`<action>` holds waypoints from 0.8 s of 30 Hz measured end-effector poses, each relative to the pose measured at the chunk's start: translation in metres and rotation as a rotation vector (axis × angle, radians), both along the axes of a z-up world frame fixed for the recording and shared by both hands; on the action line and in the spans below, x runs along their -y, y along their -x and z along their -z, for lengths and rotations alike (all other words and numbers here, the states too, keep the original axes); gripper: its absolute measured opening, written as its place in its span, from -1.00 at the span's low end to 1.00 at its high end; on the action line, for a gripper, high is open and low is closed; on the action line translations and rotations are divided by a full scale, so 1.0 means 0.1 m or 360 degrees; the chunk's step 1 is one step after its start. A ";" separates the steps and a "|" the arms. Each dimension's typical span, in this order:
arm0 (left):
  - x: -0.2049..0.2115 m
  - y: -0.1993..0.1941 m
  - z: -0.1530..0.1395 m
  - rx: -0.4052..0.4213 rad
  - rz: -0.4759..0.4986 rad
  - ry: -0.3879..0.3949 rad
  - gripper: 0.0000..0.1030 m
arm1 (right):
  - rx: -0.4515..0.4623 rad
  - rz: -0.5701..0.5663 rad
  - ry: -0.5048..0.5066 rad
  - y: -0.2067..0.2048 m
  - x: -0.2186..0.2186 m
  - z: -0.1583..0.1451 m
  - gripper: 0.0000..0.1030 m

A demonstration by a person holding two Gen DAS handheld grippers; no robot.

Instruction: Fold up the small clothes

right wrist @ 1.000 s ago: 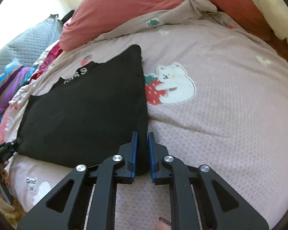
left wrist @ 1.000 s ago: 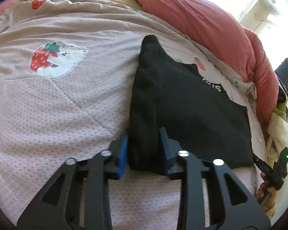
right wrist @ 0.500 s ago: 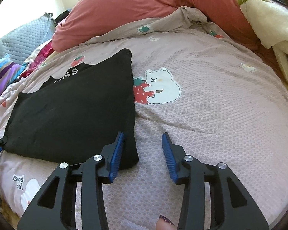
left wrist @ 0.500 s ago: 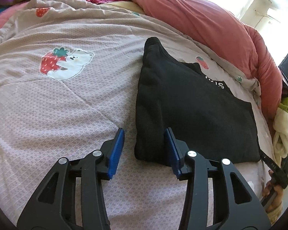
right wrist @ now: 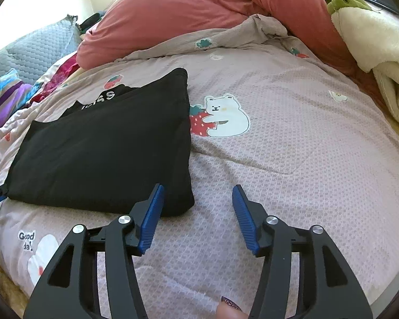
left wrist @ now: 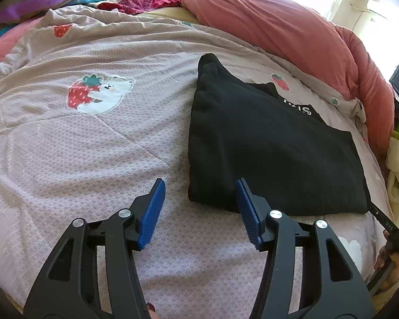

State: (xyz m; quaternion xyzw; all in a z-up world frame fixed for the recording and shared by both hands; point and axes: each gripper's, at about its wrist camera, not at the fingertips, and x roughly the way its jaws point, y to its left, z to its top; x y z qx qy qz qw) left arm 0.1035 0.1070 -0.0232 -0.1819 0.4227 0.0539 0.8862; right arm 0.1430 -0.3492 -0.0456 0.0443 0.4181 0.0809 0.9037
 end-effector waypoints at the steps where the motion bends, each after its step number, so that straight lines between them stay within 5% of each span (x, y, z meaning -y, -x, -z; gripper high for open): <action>1: 0.01 0.01 -0.01 0.0003 0.0001 -0.0010 0.08 | 0.0000 -0.0002 -0.0002 0.02 0.00 -0.01 0.07; 17: 0.00 0.25 -0.20 0.0070 -0.0030 -0.0077 0.49 | 0.0055 -0.0085 -0.0022 0.26 -0.17 -0.22 0.69; 19: -0.01 0.28 -0.22 0.0074 -0.0044 -0.0090 0.78 | 0.0076 -0.0109 -0.0015 0.29 -0.23 -0.27 0.72; 24: -0.06 0.36 -0.28 0.0087 -0.0072 -0.0125 0.81 | 0.0152 -0.0204 -0.0033 0.36 -0.42 -0.40 0.86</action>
